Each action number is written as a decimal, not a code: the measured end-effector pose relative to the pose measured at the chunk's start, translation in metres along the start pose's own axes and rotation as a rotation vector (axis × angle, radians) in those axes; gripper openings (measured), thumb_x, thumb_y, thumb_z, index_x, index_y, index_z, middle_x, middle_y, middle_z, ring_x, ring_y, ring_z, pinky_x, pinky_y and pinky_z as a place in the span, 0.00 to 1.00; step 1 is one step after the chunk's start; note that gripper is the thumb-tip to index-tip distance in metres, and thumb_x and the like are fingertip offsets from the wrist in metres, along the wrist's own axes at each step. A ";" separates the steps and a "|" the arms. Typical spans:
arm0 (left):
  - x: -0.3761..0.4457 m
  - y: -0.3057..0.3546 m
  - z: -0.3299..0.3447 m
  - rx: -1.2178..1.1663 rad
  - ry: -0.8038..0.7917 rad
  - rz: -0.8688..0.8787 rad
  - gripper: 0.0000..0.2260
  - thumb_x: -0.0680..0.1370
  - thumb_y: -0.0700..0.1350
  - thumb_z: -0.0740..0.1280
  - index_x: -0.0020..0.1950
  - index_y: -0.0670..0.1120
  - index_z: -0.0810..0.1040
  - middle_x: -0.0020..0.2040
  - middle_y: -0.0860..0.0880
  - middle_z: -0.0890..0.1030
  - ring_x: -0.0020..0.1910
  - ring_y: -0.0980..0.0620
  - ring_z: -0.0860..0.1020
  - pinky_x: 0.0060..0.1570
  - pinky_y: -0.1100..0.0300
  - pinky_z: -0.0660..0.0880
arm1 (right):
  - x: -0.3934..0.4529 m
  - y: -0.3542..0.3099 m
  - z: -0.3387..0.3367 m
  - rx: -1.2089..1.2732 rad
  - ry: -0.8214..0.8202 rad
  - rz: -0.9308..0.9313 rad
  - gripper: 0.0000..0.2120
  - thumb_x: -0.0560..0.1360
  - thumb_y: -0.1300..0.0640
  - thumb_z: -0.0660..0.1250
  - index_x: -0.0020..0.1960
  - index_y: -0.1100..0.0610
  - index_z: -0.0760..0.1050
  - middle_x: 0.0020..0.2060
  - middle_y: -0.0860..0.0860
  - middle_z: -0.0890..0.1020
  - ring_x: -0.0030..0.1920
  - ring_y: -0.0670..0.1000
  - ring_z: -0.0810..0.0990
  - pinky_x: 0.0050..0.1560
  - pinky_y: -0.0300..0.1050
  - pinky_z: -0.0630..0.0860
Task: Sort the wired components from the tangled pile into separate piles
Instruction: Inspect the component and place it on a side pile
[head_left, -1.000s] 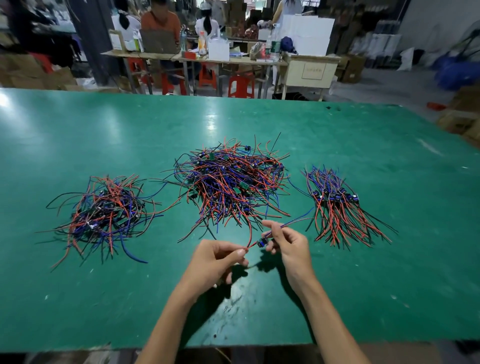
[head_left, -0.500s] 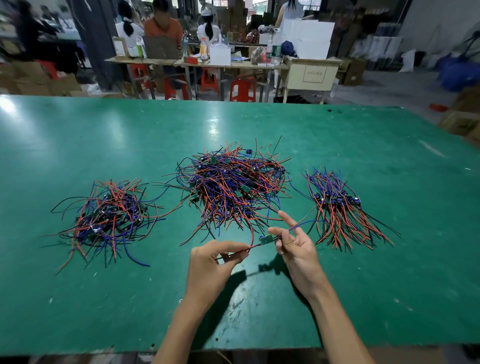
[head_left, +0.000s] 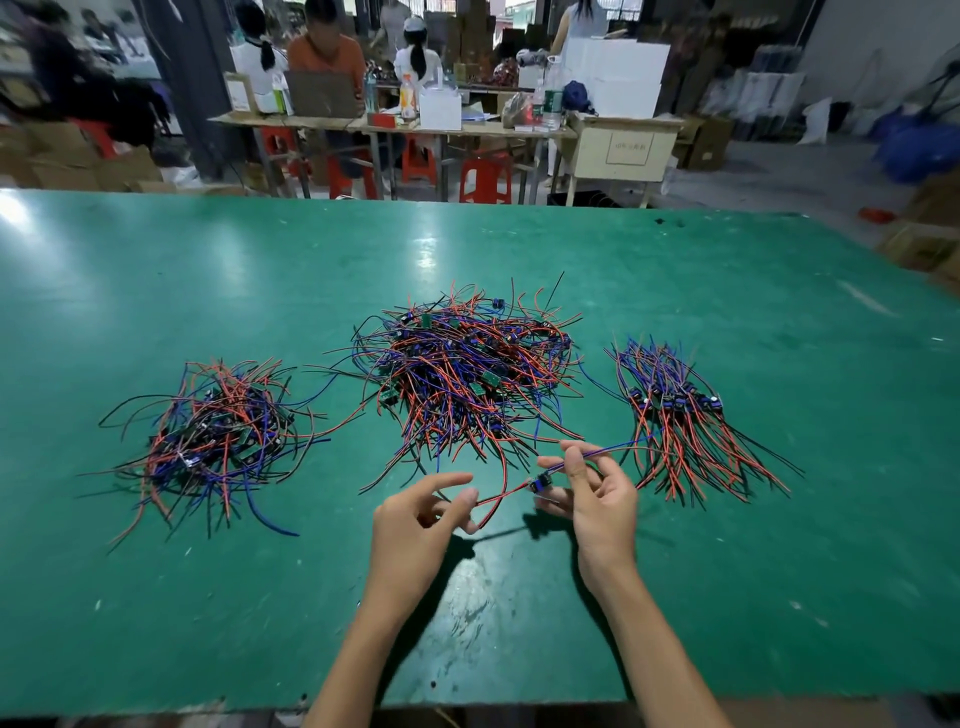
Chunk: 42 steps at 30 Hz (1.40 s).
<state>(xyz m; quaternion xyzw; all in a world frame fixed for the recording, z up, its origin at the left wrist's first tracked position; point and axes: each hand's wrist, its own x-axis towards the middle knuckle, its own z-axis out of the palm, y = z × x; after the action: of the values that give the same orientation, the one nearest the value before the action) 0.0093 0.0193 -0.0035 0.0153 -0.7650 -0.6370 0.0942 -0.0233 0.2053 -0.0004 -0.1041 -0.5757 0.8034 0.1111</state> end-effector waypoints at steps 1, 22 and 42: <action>0.001 0.000 -0.002 -0.071 0.025 -0.030 0.06 0.75 0.50 0.75 0.52 0.56 0.85 0.33 0.47 0.85 0.32 0.57 0.82 0.35 0.70 0.74 | 0.002 -0.002 0.000 -0.006 0.024 -0.001 0.09 0.79 0.52 0.68 0.55 0.57 0.78 0.44 0.55 0.88 0.33 0.56 0.86 0.31 0.44 0.82; 0.015 -0.015 -0.006 -0.269 0.186 -0.081 0.07 0.82 0.45 0.67 0.50 0.53 0.85 0.30 0.41 0.80 0.25 0.54 0.68 0.26 0.61 0.67 | 0.148 -0.083 0.005 -1.520 -0.038 -0.201 0.15 0.79 0.44 0.66 0.60 0.50 0.81 0.50 0.54 0.85 0.56 0.57 0.81 0.56 0.50 0.75; 0.015 -0.003 0.003 -0.204 0.088 -0.167 0.09 0.81 0.42 0.67 0.47 0.47 0.86 0.31 0.43 0.82 0.25 0.55 0.73 0.25 0.67 0.69 | 0.013 0.013 0.017 -1.079 0.085 -0.532 0.12 0.80 0.43 0.67 0.42 0.48 0.79 0.31 0.39 0.72 0.33 0.42 0.71 0.44 0.46 0.65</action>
<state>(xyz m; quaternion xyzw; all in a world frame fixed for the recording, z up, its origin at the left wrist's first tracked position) -0.0057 0.0195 -0.0046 0.0970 -0.6873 -0.7159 0.0753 -0.0412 0.1897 -0.0075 -0.0303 -0.9033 0.3378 0.2626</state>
